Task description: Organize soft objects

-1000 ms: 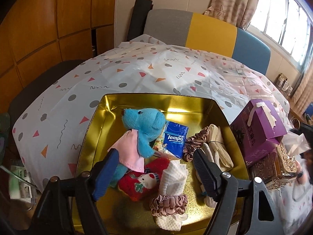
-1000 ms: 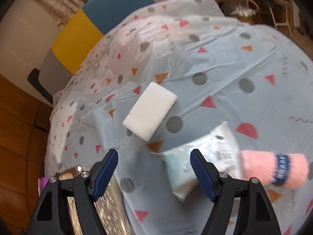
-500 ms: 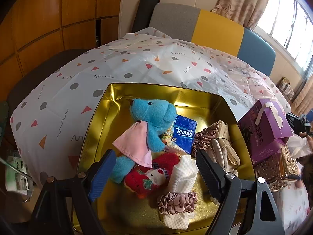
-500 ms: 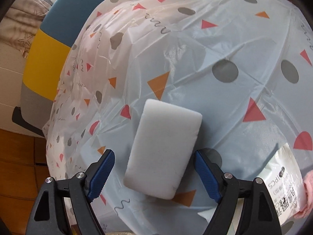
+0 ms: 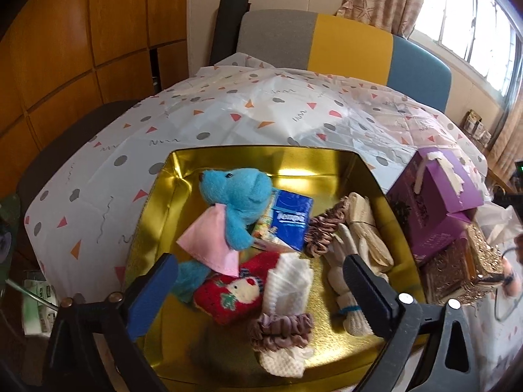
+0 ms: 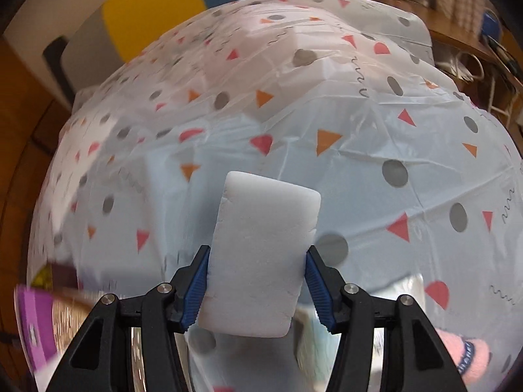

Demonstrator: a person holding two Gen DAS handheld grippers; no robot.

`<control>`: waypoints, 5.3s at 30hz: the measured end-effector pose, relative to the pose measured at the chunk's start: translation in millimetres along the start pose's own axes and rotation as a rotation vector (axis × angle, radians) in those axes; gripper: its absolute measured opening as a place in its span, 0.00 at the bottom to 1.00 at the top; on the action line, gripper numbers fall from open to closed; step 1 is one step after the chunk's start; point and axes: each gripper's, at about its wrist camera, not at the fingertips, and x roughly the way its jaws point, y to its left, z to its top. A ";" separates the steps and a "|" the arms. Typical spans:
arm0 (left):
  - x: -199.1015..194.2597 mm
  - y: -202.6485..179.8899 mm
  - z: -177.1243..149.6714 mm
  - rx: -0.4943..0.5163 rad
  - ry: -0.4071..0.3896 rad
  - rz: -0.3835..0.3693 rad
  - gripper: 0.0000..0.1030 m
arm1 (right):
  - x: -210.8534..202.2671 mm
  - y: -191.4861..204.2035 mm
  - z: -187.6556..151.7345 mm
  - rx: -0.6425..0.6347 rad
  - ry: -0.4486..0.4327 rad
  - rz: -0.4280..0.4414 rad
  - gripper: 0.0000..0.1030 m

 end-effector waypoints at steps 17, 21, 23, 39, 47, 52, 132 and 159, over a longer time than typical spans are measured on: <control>-29.4 -29.2 -16.4 0.050 -0.078 -0.094 1.00 | -4.6 -11.6 -139.9 -0.178 0.122 -0.134 0.56; -34.1 -37.8 -22.5 0.065 -0.081 -0.112 1.00 | -7.2 -10.0 -149.0 -0.200 0.089 -0.156 0.57; -35.7 -43.2 -24.9 0.087 -0.085 -0.090 1.00 | -9.2 -11.6 -151.3 -0.200 0.083 -0.157 0.57; -37.7 -52.1 -37.7 0.129 -0.078 -0.041 1.00 | -9.7 -8.8 -160.0 -0.200 0.063 -0.170 0.60; -37.0 -43.2 -40.3 0.096 -0.073 -0.032 1.00 | -21.2 -14.8 -148.8 -0.152 0.015 -0.145 0.56; -37.8 -35.9 -40.0 0.071 -0.074 -0.041 1.00 | -36.0 -16.0 -140.8 -0.113 -0.065 -0.116 0.56; -52.2 -4.2 -41.1 0.063 -0.058 -0.009 1.00 | -105.0 195.4 -161.0 -0.345 -0.338 0.176 0.65; -83.8 -61.2 -31.4 0.226 -0.178 -0.189 1.00 | -125.0 -80.8 -130.8 0.227 -0.440 -0.226 0.65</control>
